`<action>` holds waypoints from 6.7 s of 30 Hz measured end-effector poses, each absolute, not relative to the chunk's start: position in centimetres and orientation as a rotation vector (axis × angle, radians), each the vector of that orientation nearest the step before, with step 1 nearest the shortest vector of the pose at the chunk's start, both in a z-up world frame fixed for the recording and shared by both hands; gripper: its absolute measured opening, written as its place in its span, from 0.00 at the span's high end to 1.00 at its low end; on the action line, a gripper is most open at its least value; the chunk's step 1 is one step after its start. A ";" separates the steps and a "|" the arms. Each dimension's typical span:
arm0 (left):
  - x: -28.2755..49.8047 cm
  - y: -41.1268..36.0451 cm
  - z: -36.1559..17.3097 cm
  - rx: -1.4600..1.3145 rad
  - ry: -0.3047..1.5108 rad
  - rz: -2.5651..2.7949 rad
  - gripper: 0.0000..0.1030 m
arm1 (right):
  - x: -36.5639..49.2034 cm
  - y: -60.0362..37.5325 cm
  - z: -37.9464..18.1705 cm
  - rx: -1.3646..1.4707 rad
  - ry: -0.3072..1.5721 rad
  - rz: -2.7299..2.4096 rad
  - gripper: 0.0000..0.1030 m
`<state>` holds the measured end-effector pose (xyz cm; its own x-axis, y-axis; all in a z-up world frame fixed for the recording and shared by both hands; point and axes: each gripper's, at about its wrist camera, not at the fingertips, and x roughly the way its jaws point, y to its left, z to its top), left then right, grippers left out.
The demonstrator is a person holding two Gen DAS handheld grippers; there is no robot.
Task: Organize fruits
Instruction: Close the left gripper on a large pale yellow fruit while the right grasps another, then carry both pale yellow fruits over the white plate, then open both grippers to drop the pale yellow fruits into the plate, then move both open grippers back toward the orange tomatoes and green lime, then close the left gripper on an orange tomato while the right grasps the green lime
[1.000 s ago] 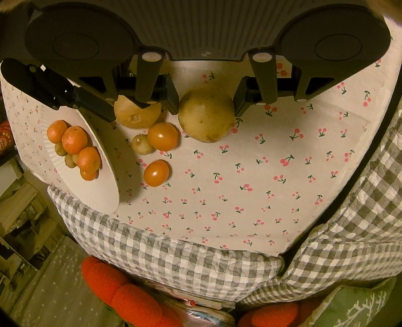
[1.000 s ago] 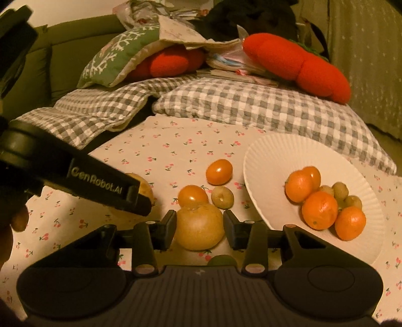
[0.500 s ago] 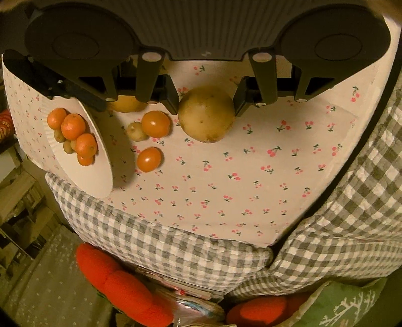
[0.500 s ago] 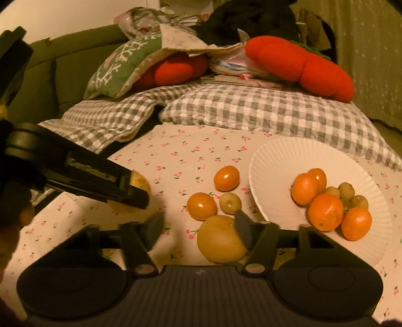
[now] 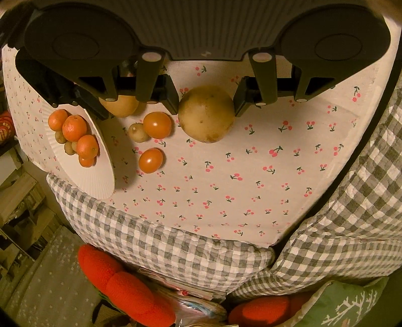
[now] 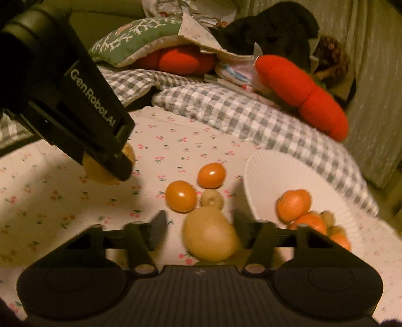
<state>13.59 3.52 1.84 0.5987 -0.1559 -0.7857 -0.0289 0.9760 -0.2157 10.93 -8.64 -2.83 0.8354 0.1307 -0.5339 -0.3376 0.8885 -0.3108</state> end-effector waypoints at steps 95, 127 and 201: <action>15.2 -12.2 2.3 -0.011 0.813 -0.333 0.61 | 12.2 -27.0 2.6 0.539 0.731 0.081 0.70; 12.1 -7.0 5.0 0.040 0.693 -0.210 0.08 | 10.1 -23.1 7.3 0.149 0.612 0.056 0.00; 17.6 -2.2 -1.7 0.020 0.879 -0.189 0.48 | 10.7 -12.5 -2.0 -0.203 0.818 0.286 0.46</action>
<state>17.63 -2.24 -1.73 0.6227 -0.1558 -0.7668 0.1726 0.9832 -0.0597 10.69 -12.49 -2.01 0.6484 0.1716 -0.7417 -0.3272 0.9425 -0.0680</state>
